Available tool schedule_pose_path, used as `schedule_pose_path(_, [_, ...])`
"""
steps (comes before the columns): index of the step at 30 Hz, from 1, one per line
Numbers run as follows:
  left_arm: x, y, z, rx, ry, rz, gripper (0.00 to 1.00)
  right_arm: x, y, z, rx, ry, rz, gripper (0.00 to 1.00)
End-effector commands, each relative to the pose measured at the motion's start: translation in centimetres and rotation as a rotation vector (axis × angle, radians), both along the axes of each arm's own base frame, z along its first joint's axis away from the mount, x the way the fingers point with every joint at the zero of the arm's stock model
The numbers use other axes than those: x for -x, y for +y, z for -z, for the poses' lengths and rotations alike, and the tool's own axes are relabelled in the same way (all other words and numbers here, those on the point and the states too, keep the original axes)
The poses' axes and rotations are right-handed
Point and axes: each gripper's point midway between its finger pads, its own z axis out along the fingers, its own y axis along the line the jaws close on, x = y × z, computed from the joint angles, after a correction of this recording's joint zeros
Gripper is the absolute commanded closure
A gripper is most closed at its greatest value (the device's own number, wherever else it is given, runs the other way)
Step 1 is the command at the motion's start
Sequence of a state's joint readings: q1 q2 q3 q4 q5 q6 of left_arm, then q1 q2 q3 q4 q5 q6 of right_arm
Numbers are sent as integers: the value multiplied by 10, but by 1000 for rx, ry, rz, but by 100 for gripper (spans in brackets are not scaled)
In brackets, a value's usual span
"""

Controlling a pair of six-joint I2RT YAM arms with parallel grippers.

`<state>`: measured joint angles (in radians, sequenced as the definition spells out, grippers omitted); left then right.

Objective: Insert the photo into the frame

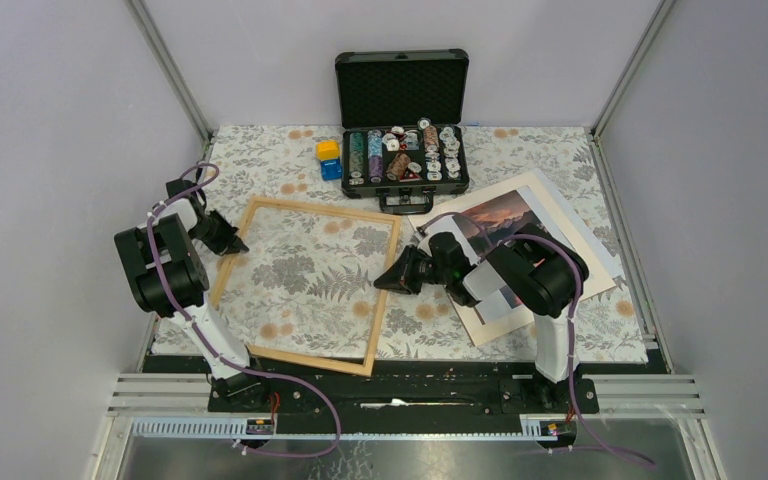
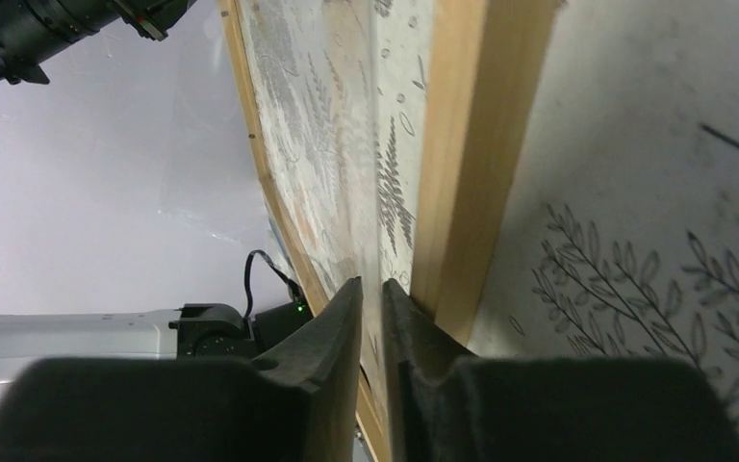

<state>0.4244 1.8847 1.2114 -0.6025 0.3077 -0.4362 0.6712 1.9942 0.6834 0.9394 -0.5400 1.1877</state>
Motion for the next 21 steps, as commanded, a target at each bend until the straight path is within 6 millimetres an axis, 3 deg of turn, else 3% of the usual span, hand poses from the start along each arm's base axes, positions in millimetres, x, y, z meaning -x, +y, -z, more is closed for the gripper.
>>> schedule_pose_path(1, [-24, 24, -11, -86, -88, -16, 100, 0, 0, -13, -57, -1, 13, 89])
schedule_pose_path(4, [-23, 24, -12, -85, -89, -16, 95, -1, 2, -14, -73, 16, 25, 100])
schedule_pose_path(12, [-22, 27, -16, -107, -98, -13, 79, 3, 9, -17, -106, 48, 63, 100])
schedule_pose_path(21, [-23, 26, -22, -112, -113, -8, 71, 12, 15, -19, -113, 84, 102, 100])
